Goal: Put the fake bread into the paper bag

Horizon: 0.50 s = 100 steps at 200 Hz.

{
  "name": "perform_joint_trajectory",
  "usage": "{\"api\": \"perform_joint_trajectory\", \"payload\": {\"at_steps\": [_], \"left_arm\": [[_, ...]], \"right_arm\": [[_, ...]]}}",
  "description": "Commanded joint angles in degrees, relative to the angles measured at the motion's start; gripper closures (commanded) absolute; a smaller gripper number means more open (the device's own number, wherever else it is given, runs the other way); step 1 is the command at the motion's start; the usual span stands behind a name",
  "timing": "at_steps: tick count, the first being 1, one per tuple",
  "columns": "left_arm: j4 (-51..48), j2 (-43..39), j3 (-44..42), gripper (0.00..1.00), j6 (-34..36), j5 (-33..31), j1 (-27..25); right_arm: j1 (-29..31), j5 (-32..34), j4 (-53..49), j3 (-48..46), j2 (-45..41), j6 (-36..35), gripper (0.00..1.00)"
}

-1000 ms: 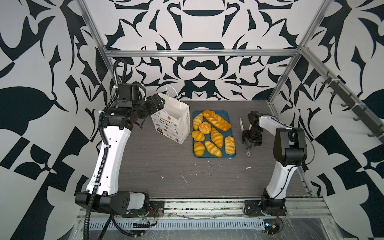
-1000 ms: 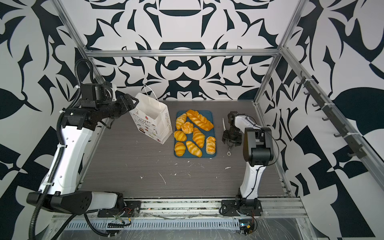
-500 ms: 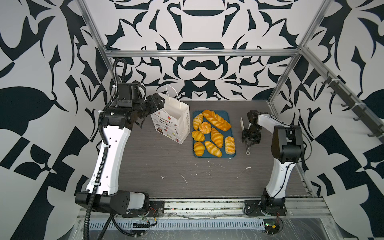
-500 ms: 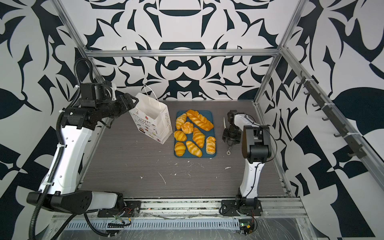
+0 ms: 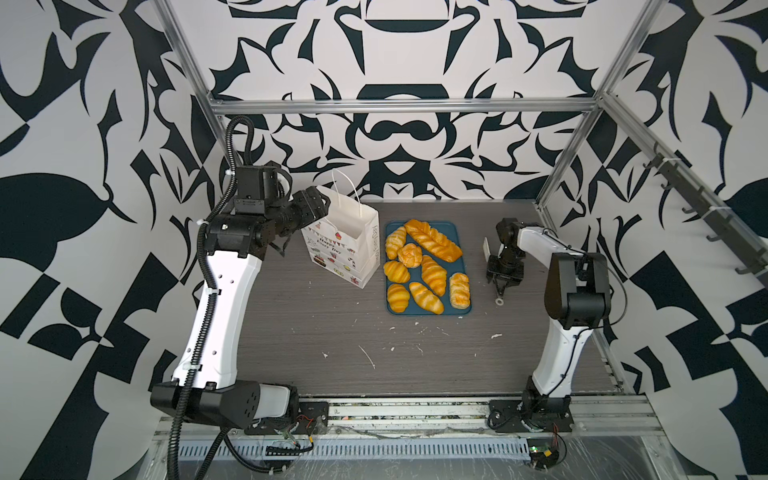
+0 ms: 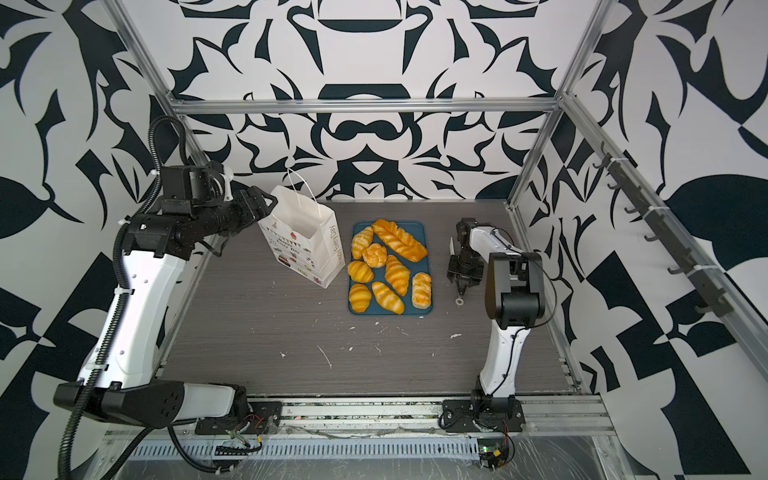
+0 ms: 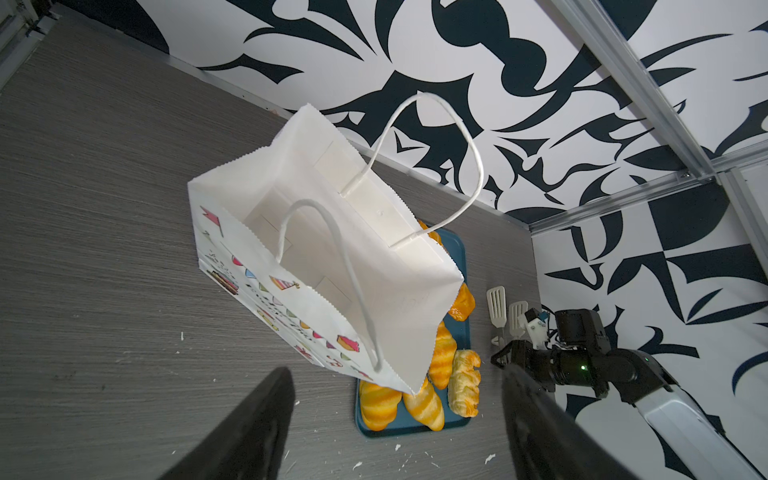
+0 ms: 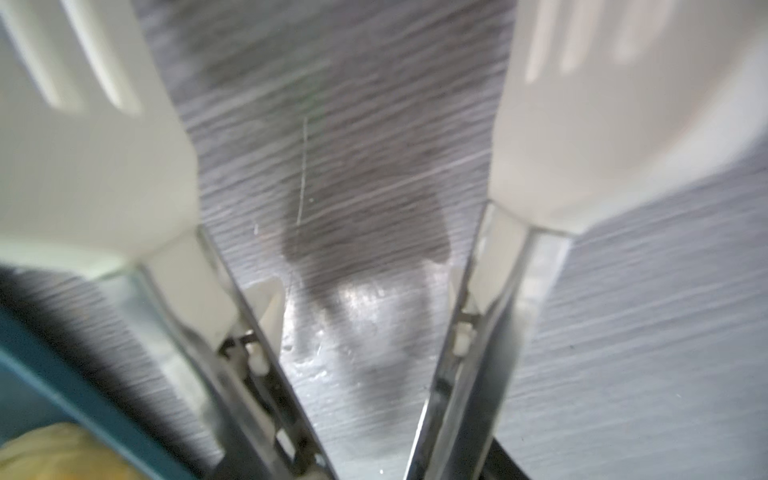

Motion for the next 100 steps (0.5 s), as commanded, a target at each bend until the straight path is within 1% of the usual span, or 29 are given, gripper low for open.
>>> {"api": "perform_joint_trajectory", "payload": {"at_steps": [1,44,100], "left_arm": [[-0.9,0.8,2.4,0.19,0.2,0.5,0.0],[-0.6,1.1,3.3,0.20,0.1,0.8,-0.1],[-1.1,2.0,4.5,0.21,0.3,0.4,0.0]], "right_arm": [[-0.1,-1.0,-3.0,2.6,-4.0,0.0,0.44],[-0.1,-1.9,-5.1,4.4,-5.5,0.3,0.48],[-0.1,-0.2,-9.1,9.1,-7.6,0.4,0.51]]}}
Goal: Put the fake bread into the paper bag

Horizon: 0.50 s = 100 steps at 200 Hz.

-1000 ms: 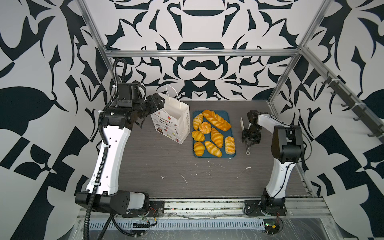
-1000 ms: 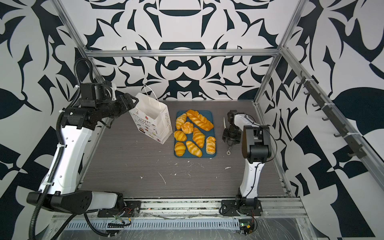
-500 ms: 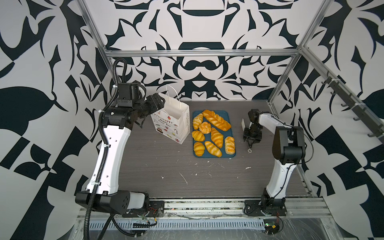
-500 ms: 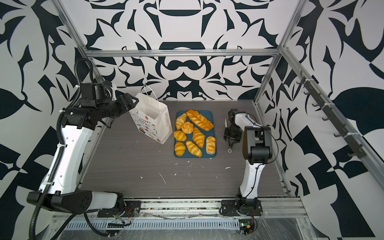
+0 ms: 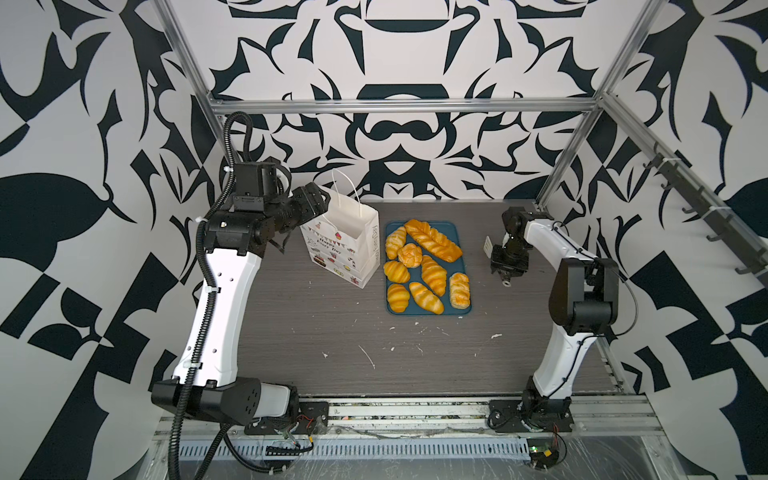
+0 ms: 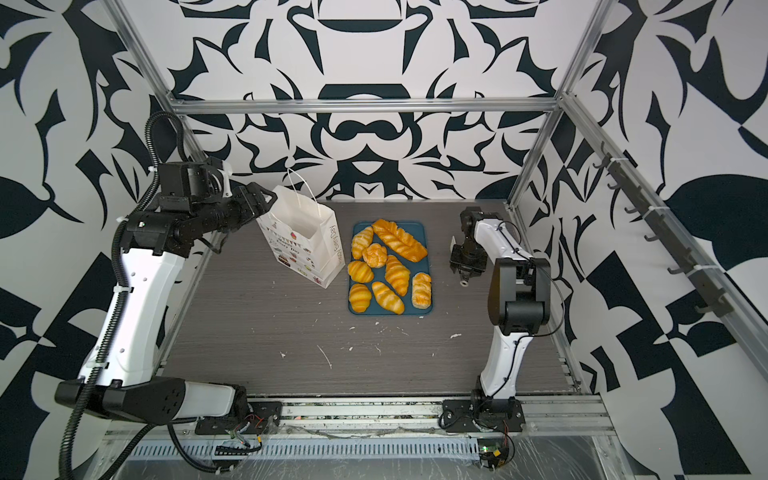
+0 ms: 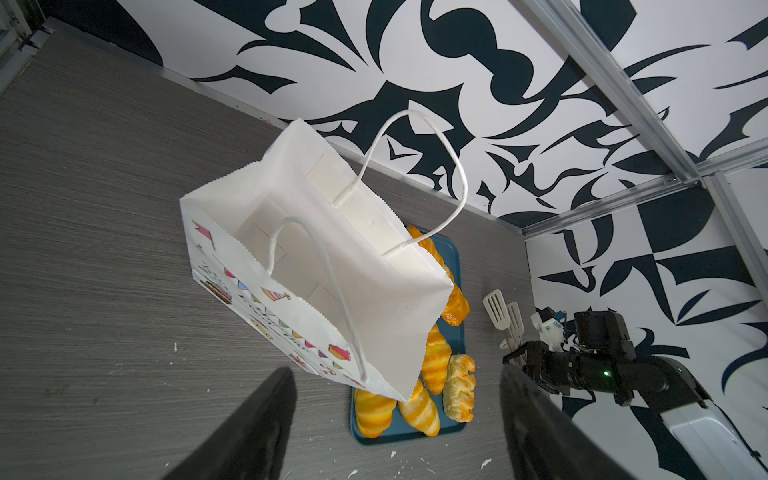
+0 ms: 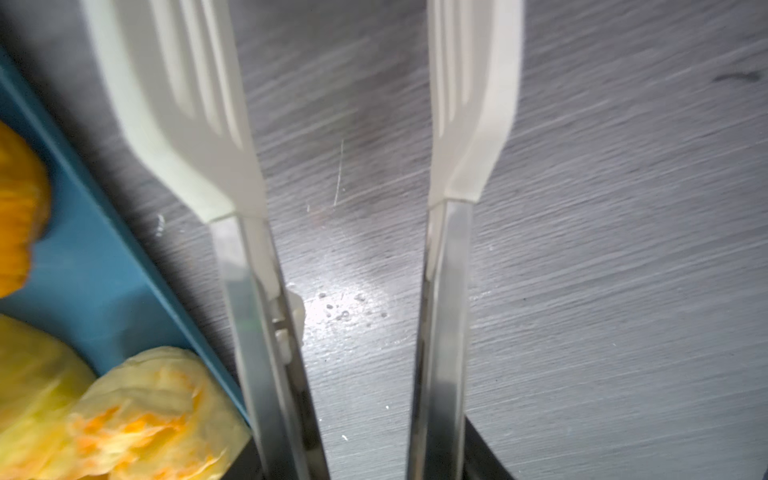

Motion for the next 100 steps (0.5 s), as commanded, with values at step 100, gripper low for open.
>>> {"api": "perform_joint_trajectory", "payload": {"at_steps": [100], "left_arm": [[-7.9,3.6,7.0,0.24,1.8,-3.8,-0.1]], "right_arm": [[1.9,3.5,-7.2,7.1,-9.0,1.3,0.55]]}}
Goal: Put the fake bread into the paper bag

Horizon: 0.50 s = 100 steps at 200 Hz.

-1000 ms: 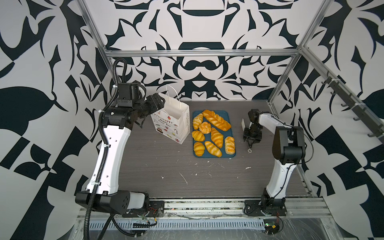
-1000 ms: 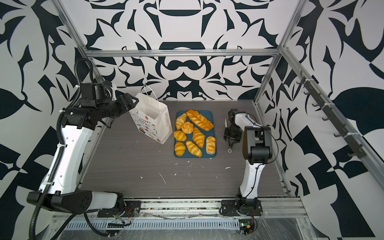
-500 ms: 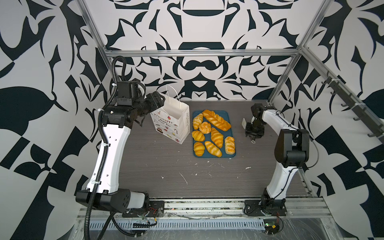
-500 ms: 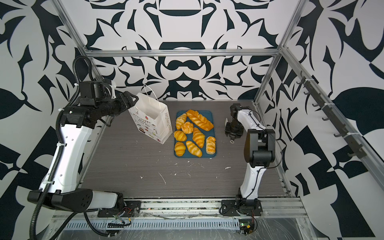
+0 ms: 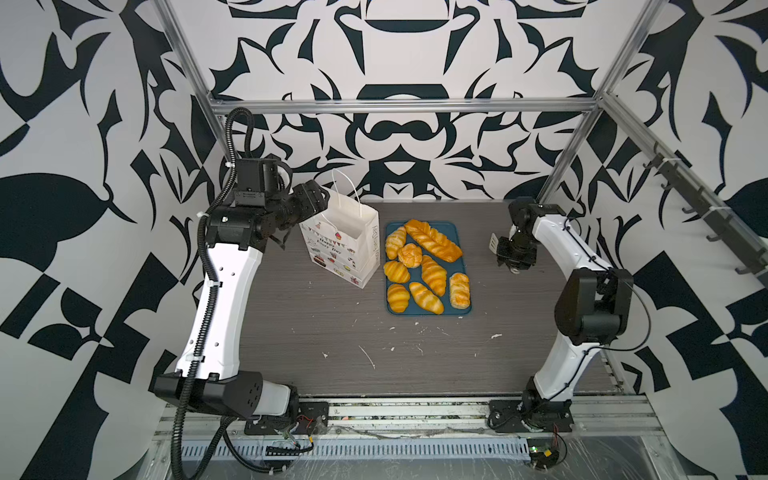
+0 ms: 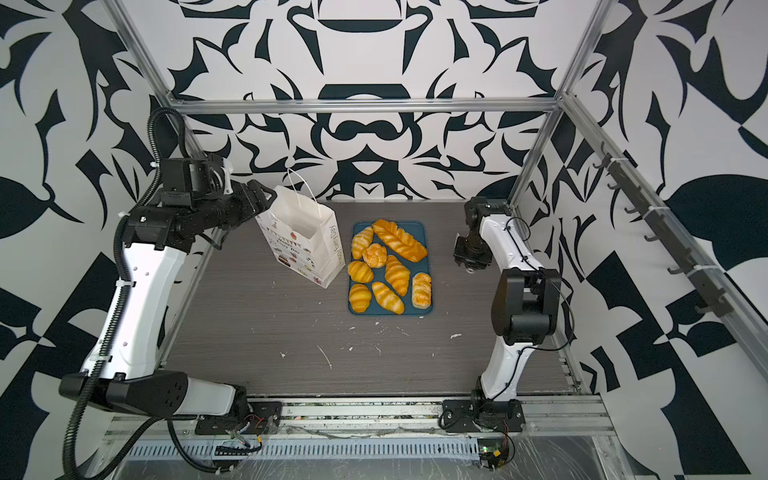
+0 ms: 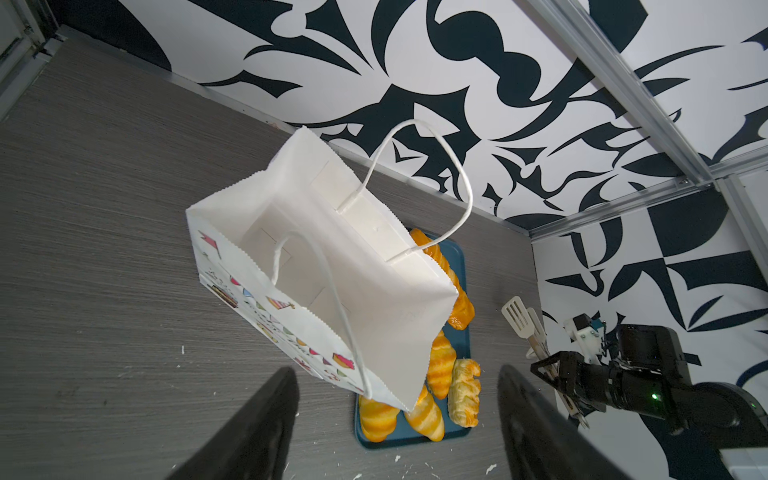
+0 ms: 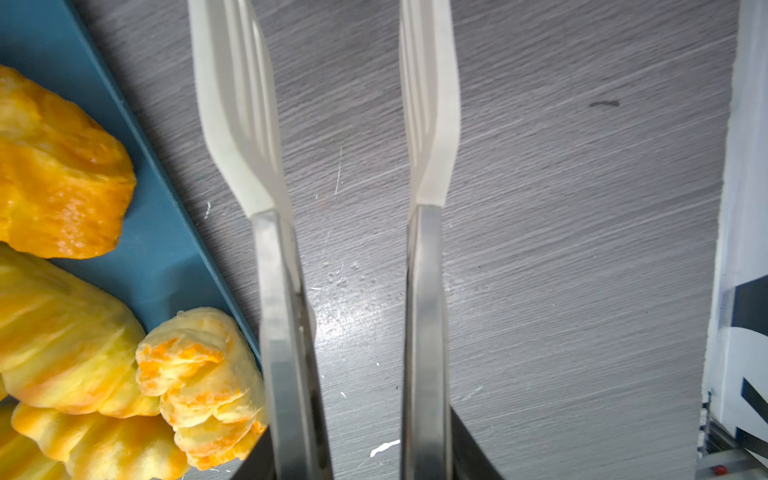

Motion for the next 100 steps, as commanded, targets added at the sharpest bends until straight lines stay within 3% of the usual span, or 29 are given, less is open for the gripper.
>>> {"api": "perform_joint_trajectory", "payload": {"at_steps": [1,29,100], "left_arm": [[-5.9,1.4,3.5,0.24,1.1,-2.4,-0.1],[-8.9,2.5,4.2,0.25,-1.2,-1.7,-0.1],[-5.3,2.3,-0.3,0.35,-4.8,1.5,-2.1]], "right_arm": [[1.4,1.6,-2.3,4.1,-4.1,0.9,0.55],[3.3,2.0,-4.1,7.9,-5.1,1.1,0.55],[8.7,1.0,-9.0,18.8,-4.2,1.4,0.56]]}}
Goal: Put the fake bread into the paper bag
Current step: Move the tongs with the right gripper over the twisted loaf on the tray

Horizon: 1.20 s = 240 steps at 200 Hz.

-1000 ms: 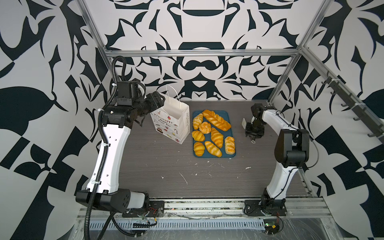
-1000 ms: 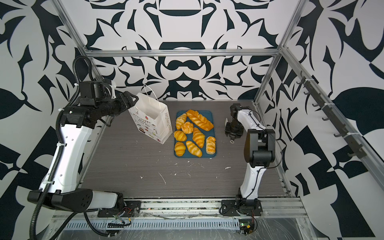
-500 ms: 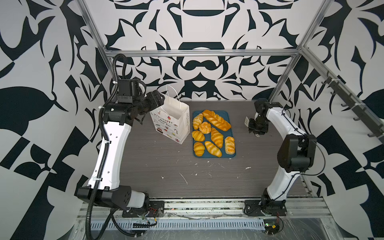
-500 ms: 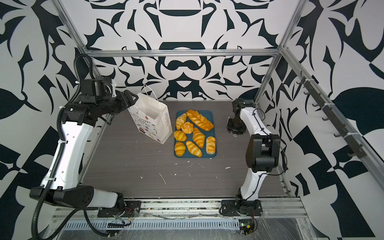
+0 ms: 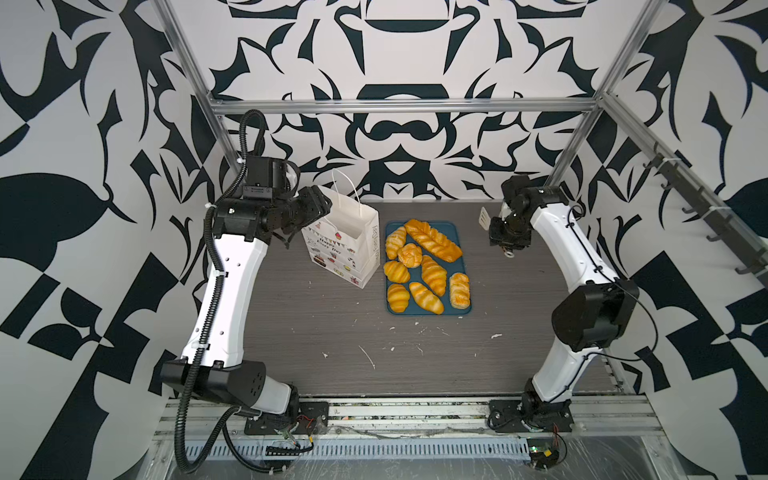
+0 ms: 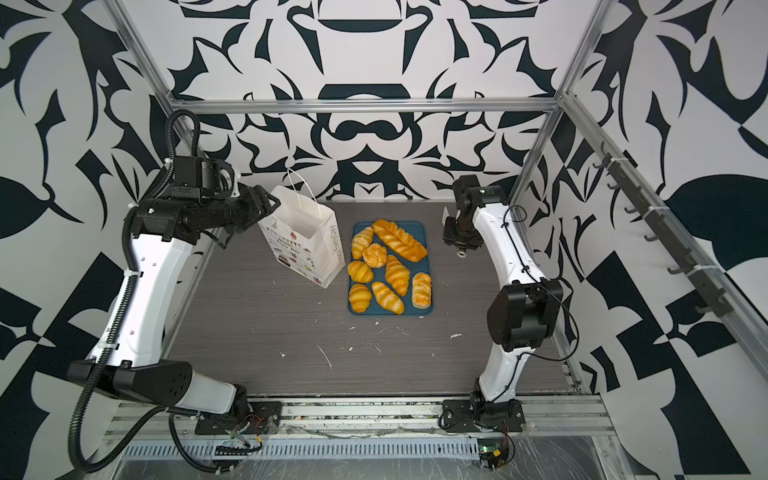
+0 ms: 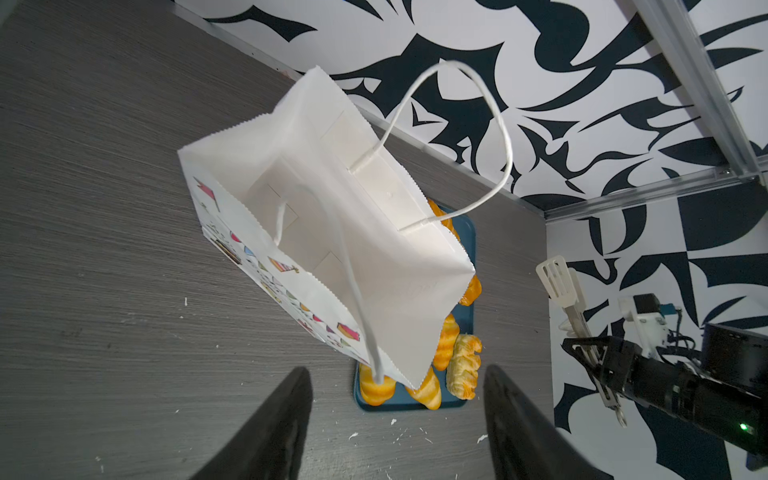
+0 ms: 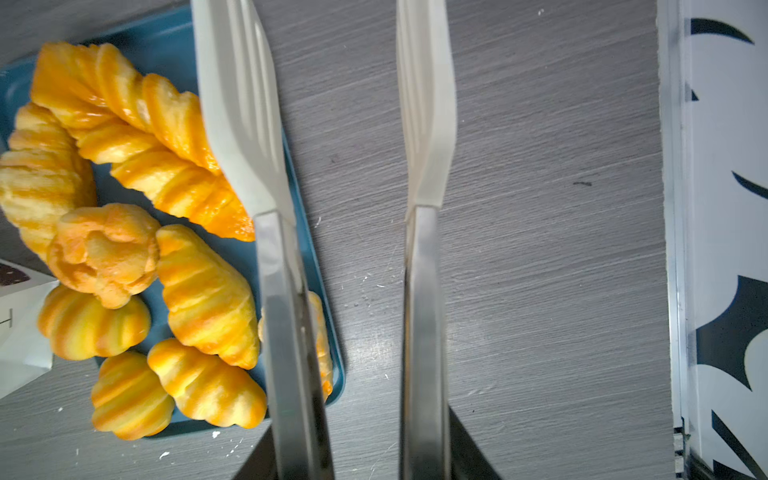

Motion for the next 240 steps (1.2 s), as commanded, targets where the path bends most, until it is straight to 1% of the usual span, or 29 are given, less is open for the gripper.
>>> {"api": "perform_joint_trajectory", "payload": {"at_steps": [1,27,58,79,111,135,145,163,184,210,240], "left_arm": [[0.7,-0.6,-1.9,0.36,-1.7,1.4,-0.4],[-0.3,1.7,-1.2,0.43,-1.7,2.4,-0.4],[-2.1,1.8,-1.0,0.51,-0.1,-1.8,-0.5],[-1.1,1.8,-1.5,0.57,1.2,-2.5,-0.5],[0.0,2.5,-1.2,0.69,2.4,-3.8,-0.4],[-0.2,2.9,-0.7,0.82,3.6,-4.5,-0.3],[-0.8,3.2,-0.1,0.86,4.2,-4.6,-0.2],[-1.8,3.8,0.8,0.92,5.2,-4.2,0.8],[-1.9,3.8,1.0,0.99,5.9,-2.5,3.1],[-2.6,4.4,2.3,1.00,8.0,-1.0,4.4],[-5.1,7.0,5.1,1.00,10.3,5.5,7.1]], "right_arm": [[1.8,0.3,-2.7,4.6,-2.0,0.5,0.56],[3.6,0.5,-3.5,6.9,-1.4,0.6,0.57],[4.4,0.1,-4.2,8.7,-1.1,0.9,0.57],[5.0,-0.3,-4.2,9.3,-1.1,0.9,0.58],[5.6,-1.5,-4.2,9.0,-1.5,1.0,0.59],[6.3,-1.9,-4.2,8.6,-2.0,1.2,0.59],[6.5,-2.2,-4.2,8.1,-2.3,1.1,0.59],[6.9,-2.4,-4.2,7.5,-2.7,1.1,0.59],[7.2,-3.1,-4.1,7.0,-3.0,1.0,0.59],[7.6,-4.3,-3.6,6.5,-3.0,0.5,0.60],[8.8,-6.3,-3.5,6.6,-1.4,-0.8,0.60]]}}
